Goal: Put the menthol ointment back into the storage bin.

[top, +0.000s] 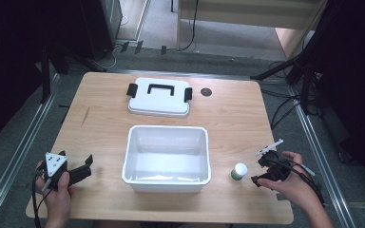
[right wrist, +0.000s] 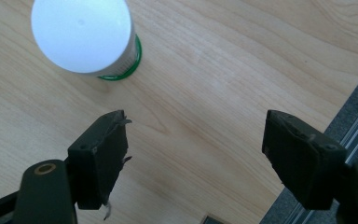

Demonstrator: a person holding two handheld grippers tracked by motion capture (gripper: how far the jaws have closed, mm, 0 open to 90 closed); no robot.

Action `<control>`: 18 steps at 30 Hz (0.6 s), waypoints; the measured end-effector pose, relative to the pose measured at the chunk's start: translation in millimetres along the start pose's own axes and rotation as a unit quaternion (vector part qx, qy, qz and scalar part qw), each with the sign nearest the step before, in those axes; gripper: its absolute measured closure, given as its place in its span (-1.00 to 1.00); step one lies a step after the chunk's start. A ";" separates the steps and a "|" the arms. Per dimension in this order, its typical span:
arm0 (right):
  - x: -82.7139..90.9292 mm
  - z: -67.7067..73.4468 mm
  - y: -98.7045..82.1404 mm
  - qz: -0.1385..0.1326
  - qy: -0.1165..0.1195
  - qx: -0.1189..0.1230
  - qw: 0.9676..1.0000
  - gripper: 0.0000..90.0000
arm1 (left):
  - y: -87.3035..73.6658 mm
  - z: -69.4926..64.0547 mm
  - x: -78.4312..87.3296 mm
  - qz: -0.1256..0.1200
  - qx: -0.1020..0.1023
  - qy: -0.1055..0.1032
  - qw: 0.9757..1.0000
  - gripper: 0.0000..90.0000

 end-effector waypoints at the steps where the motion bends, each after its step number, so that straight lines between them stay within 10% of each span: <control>1: -0.1 0.4 0.1 0.005 0.000 0.004 1.000 -0.50 | 0.0 0.0 0.0 0.000 0.000 0.000 1.000 -0.86; 18: -6.5 9.3 -3.1 0.085 0.016 0.049 0.995 -0.50 | -0.2 -0.3 -0.4 0.002 0.000 -0.001 1.000 -0.86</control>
Point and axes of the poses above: each handheld gripper's, and its own axes: x roughly backward along the jaws, y roughly out of its top, z roughly to its left, the point moved 9 cm from there along -x, roughly forward along the jaws, and after that the axes turned 3 degrees about -y, right-handed, at the moved point
